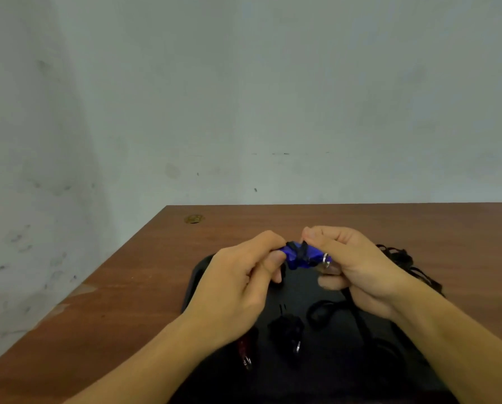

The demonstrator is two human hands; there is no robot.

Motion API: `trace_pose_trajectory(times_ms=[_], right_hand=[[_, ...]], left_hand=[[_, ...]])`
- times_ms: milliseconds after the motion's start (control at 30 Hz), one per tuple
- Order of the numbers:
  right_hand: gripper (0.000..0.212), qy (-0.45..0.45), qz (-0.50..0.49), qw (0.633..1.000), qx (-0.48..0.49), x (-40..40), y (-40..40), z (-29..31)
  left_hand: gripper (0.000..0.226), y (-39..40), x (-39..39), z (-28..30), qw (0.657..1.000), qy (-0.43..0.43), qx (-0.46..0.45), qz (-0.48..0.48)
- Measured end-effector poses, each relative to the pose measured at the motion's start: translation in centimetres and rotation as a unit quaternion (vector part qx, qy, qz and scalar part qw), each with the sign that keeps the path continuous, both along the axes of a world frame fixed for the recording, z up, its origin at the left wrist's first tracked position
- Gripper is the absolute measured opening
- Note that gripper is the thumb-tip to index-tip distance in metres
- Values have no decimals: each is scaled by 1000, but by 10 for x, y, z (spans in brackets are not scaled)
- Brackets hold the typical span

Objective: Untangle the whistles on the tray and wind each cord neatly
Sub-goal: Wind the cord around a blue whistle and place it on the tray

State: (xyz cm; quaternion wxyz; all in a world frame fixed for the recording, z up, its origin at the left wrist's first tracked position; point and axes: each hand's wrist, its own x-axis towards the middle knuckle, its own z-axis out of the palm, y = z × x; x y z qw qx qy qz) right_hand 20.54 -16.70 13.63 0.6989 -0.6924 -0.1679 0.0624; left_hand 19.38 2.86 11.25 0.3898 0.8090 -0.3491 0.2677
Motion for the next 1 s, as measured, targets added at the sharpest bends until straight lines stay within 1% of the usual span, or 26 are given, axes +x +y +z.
trace_pose_trajectory(times_ms=[100, 167, 200, 233, 267, 300, 367, 467, 567, 700, 767, 833, 933, 1000], right_hand=[[26, 3, 6, 999, 32, -1, 1, -4], [24, -26, -10, 999, 30, -3, 5, -7], [27, -70, -36, 997, 0, -4, 6, -10], [25, -132, -71, 988, -45, -5, 8, -12], [17, -196, -102, 971, -90, -6, 10, -14], [14, -242, -121, 954, -128, -7, 13, -17], [19, -307, -132, 923, -192, -9, 15, -21], [16, -365, -128, 888, -248, -11, 13, -24], [10, -391, -127, 877, -251, -13, 10, -19], [14, -466, -166, 829, -262, -16, 5, -8], [14, -486, -179, 812, -268, -16, 1, -6], [15, -490, -190, 807, -271, -16, -2, -4], [16, -494, -192, 798, -288, -18, -5, -2], [18, -476, -176, 816, -277, -18, -7, -1]], left_hand=[[18, -5, -4, 1, 999, 16, -36, -8], [18, -9, -7, 3, 996, 28, -85, -9], [18, -10, -8, 4, 994, 28, -103, -4], [19, -11, -9, 5, 994, 25, -111, 6], [19, -12, -8, 4, 994, 21, -110, 18], [20, -13, -8, 2, 994, 22, -106, 31], [22, -12, -5, 0, 993, 23, -101, 61], [19, -6, 2, -1, 992, -1, -61, 111], [20, 0, 7, 1, 987, -49, 7, 153], [26, 2, 2, 12, 977, -120, 61, 167], [26, 2, 1, 16, 969, -149, 82, 178], [27, 1, 0, 16, 959, -171, 113, 197], [28, 2, 1, 13, 950, -171, 155, 210], [29, 4, 2, 13, 949, -162, 195, 188]])
